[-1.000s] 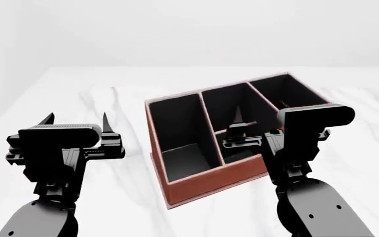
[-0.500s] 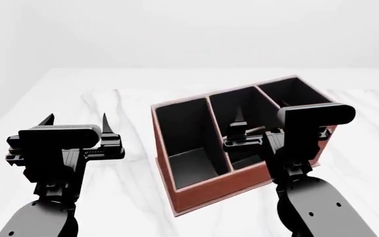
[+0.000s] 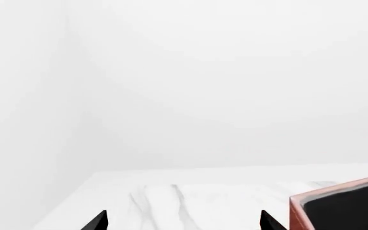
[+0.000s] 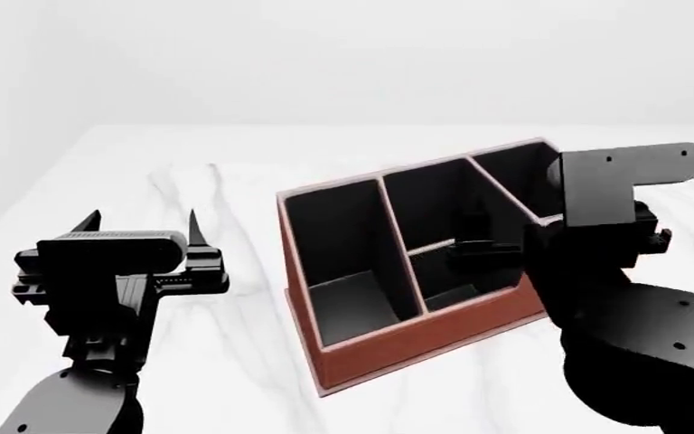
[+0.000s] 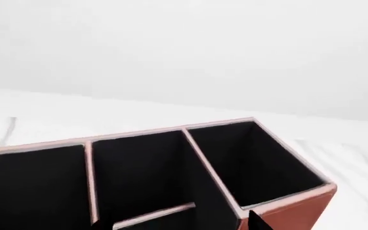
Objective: Pick up the book and place it in the left compartment of the caddy.
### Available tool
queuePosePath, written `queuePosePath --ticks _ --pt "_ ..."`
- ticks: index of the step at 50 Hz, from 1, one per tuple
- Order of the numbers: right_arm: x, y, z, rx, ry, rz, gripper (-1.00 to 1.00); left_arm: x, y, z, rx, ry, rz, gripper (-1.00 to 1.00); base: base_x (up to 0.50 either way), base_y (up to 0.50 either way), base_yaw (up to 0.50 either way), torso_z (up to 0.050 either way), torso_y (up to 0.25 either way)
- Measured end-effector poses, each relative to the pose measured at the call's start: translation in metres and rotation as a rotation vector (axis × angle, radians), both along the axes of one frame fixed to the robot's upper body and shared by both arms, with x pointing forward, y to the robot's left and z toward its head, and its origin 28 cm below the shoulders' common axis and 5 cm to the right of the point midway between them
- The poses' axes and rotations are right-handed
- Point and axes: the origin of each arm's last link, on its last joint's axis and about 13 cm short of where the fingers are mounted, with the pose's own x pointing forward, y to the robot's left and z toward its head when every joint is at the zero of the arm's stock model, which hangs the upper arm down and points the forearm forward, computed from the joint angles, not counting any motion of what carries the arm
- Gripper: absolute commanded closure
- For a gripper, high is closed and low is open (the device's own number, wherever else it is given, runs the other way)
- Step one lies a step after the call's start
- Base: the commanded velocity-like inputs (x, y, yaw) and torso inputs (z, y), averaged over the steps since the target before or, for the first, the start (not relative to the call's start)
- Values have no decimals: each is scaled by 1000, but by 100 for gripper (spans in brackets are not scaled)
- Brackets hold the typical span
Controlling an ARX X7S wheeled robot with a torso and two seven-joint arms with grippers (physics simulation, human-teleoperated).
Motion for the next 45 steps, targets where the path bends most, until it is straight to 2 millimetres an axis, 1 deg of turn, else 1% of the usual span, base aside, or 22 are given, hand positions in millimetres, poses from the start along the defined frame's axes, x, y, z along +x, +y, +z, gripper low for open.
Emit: queuePosePath --ticks 5,10,29,45 --pt "-14 -4 7 -16 74 28 -100 0 0 0 1 0 1 -100 0 0 0 0 0" --pt "-24 -9 11 -28 133 47 -100 0 0 0 2 0 2 -100 0 0 0 0 0" --pt "-43 -19 22 -53 293 84 -100 0 0 0 6 3 7 -100 0 0 0 0 0" --pt "-69 -27 27 -62 401 46 -100 -1 0 1 13 5 12 -100 0 0 0 0 0"
